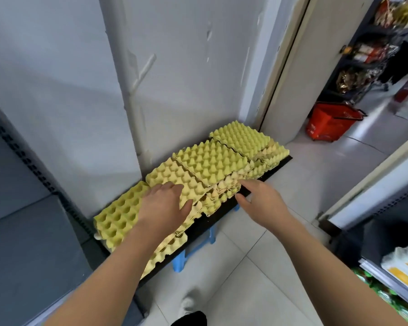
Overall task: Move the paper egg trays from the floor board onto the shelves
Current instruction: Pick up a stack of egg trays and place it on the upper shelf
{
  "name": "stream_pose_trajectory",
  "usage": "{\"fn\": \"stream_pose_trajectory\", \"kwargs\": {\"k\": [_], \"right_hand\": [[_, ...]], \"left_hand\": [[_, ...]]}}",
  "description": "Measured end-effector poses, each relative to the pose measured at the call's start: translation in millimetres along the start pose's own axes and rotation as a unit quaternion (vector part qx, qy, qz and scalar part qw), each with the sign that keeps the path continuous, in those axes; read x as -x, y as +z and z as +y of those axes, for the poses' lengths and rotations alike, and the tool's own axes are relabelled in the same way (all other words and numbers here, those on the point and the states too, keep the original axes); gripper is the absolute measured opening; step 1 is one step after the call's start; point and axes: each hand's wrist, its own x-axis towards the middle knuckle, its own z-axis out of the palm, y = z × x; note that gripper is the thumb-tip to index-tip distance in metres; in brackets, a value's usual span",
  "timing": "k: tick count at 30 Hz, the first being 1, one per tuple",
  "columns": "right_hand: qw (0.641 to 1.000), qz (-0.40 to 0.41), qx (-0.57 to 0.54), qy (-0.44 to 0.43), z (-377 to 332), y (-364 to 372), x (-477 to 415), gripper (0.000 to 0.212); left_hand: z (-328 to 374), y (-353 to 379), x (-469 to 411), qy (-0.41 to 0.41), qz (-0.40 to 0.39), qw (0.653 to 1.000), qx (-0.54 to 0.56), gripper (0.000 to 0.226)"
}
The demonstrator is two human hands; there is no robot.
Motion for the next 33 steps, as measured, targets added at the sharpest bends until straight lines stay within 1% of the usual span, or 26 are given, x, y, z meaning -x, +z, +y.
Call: {"fn": "stream_pose_trajectory", "kwargs": {"k": [3, 6, 8, 10, 15, 19, 22, 25, 27, 29, 31, 33], "right_hand": [[1.000, -0.006, -0.004, 0.016, 24.4, -1.4, -54.0, 0.042], [0.999, -0.010, -0.009, 0.031, 51.6, 1.4, -105.2, 0.041], [0.999, -0.020, -0.014, 0.042, 70.4, 5.8, -135.6, 0.037], [0.998, -0.032, -0.014, 0.045, 90.0, 12.8, -163.3, 0.037], [0.996, -0.059, -0.045, 0.045, 146.9, 42.6, -233.8, 0.048], [0.995, -0.086, -0.042, -0.001, 195.0, 77.1, -291.8, 0.048], [0.991, -0.129, -0.021, -0.036, 224.6, 104.4, -331.7, 0.048], [0.982, -0.182, -0.009, -0.040, 246.9, 127.4, -362.0, 0.051], [0.978, -0.207, 0.001, -0.038, 259.6, 141.5, -379.3, 0.052], [0.973, -0.228, 0.000, -0.028, 269.3, 153.7, -393.0, 0.053], [0.967, -0.255, -0.025, -0.003, 276.8, 164.3, -402.2, 0.056], [0.958, -0.281, -0.056, 0.021, 281.7, 174.1, -406.9, 0.061]], "left_hand": [[6.8, 20.4, -59.1, -0.004, -0.024, 1.000, 0.006, 0.049], [16.3, 40.1, -113.8, -0.007, -0.059, 0.998, -0.013, 0.048], [22.2, 53.7, -144.5, -0.015, -0.082, 0.996, -0.018, 0.049], [26.8, 69.2, -170.1, -0.028, -0.102, 0.994, -0.008, 0.049], [37.5, 119.6, -225.6, -0.084, -0.149, 0.985, -0.006, 0.053], [48.1, 165.3, -261.9, -0.150, -0.179, 0.972, -0.009, 0.056], [53.5, 198.7, -283.4, -0.220, -0.209, 0.953, -0.015, 0.058], [53.5, 228.9, -294.3, -0.299, -0.234, 0.925, 0.002, 0.062], [51.0, 248.9, -297.0, -0.351, -0.251, 0.902, 0.026, 0.074], [48.7, 266.9, -297.1, -0.401, -0.256, 0.877, 0.070, 0.096], [48.4, 280.8, -297.3, -0.438, -0.251, 0.853, 0.127, 0.112], [49.0, 291.1, -297.3, -0.458, -0.251, 0.836, 0.168, 0.122]]}}
